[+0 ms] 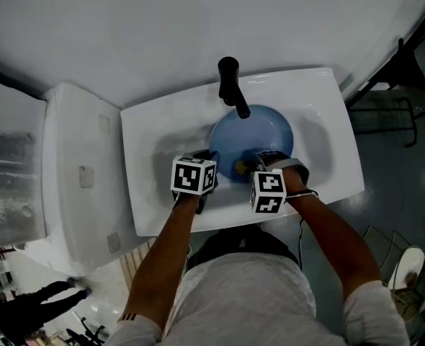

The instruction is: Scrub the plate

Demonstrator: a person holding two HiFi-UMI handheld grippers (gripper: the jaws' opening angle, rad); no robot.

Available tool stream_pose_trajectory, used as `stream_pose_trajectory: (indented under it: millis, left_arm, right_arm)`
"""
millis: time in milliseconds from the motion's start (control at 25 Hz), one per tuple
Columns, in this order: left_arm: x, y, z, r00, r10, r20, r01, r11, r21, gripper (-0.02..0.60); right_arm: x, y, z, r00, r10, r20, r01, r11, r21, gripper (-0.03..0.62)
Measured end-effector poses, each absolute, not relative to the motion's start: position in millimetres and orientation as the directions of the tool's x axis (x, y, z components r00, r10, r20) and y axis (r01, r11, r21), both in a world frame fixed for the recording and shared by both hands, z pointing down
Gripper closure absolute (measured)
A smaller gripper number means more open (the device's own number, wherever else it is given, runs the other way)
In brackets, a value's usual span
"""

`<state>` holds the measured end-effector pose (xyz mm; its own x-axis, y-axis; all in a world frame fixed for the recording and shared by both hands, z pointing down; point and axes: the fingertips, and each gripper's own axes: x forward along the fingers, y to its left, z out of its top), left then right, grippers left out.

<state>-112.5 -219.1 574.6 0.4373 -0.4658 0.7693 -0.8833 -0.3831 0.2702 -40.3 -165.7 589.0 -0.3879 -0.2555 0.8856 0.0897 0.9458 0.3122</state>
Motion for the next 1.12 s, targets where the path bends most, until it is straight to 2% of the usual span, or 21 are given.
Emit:
stream_pose_trajectory:
  millis: [400,600,720,800,880,1120]
  left_arm:
    - [-113,-219,575,0.438,-0.463,0.771,-0.882,-0.388,0.268,0.517]
    - [-112,-219,573,0.438,-0.469,0.767,-0.881,-0.394,0.262,0.515]
    - [-113,-221,568,0.435,-0.494,0.753,-0.881,-0.405,0.244,0.509]
    - [-115,-222,562,0.438,-0.515,0.736,-0.881,-0.411,0.236,0.444]
    - [-118,-223,553,0.439,-0.539,0.719,-0.881,-0.416,0.225,0.416]
    - [-122,-219,514,0.461,-0.612,0.642,-0.876,-0.432,0.217,0.413]
  right_arm:
    - [17,-177,590,-0.281,-0.236,0.93,0.065,0.962,0.263,0.531]
    - [24,-181,584,-0.272,-0.246,0.93,0.046,0.962,0.268,0.531]
    - [17,-183,567,-0.324,-0.271,0.906,-0.004,0.958,0.285,0.531]
    - [10,-185,552,-0.378,-0.296,0.877,-0.059,0.953,0.297,0.531]
    - [5,-187,536,-0.427,-0.324,0.845,-0.116,0.946,0.304,0.531]
    - [-5,-191,481,-0.549,-0.421,0.722,-0.302,0.905,0.298,0.531]
